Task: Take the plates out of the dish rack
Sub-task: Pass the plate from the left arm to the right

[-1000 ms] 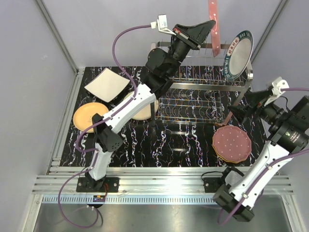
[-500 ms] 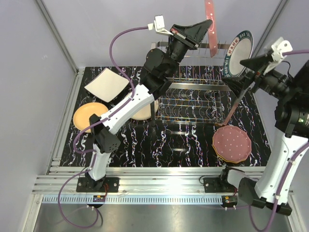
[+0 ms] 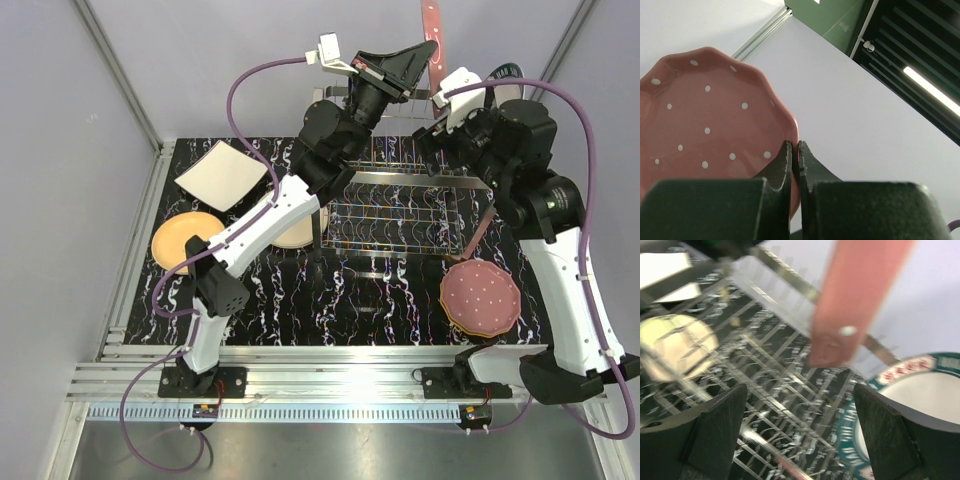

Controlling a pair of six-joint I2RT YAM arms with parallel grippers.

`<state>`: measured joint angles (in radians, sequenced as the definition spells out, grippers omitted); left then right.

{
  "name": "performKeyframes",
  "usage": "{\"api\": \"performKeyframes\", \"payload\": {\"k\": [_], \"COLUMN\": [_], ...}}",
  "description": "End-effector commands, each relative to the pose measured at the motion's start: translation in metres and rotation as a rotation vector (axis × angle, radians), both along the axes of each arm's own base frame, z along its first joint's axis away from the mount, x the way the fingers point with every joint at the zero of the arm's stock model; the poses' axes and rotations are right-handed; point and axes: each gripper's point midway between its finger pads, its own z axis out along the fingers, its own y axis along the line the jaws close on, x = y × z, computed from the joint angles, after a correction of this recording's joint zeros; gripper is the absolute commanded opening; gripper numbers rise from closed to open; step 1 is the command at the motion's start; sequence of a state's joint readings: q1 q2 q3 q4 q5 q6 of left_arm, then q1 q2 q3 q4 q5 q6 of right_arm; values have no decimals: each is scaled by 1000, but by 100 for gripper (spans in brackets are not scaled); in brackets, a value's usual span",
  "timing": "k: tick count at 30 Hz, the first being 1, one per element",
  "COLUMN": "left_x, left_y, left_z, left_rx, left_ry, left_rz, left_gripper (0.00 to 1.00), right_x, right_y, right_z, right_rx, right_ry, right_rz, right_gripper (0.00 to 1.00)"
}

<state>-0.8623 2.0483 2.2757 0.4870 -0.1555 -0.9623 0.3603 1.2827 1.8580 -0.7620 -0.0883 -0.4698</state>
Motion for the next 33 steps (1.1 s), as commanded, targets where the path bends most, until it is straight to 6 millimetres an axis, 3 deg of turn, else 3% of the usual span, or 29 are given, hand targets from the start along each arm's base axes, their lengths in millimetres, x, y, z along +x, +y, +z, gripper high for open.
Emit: {"api": "performKeyframes", "payload": {"k": [1, 6, 12, 17, 23, 27, 33], "left_x": [-66, -65, -63, -60, -63, -63, -66], "left_y": [82, 80, 78, 76, 76, 76, 75], "left_z": [102, 99, 95, 91, 91, 89, 80], "left_rx": [-286, -288, -291, -296, -299, -293, -280], "left_ry": [-200, -189, -175, -161, -161, -159, -131], "left_rz": [-1, -9, -19, -32, -39, -45, -73], "left_gripper": [0, 0, 0, 0, 0, 0, 0], "right_x": [16, 27, 46, 57, 55, 53, 43], "right_y": [-36, -24, -15, -14, -13, -16, -23], "right_z": [40, 42, 37, 44, 53, 63, 97], "right_rx": [-18, 12, 2, 6, 42, 58, 132], "right_ry": [-195, -249, -297, -338, -378, -423, -489], "right_rz": [-245, -216, -216, -237, -234, -245, -265], "right_gripper": [94, 91, 73, 32, 0, 0, 0]}}
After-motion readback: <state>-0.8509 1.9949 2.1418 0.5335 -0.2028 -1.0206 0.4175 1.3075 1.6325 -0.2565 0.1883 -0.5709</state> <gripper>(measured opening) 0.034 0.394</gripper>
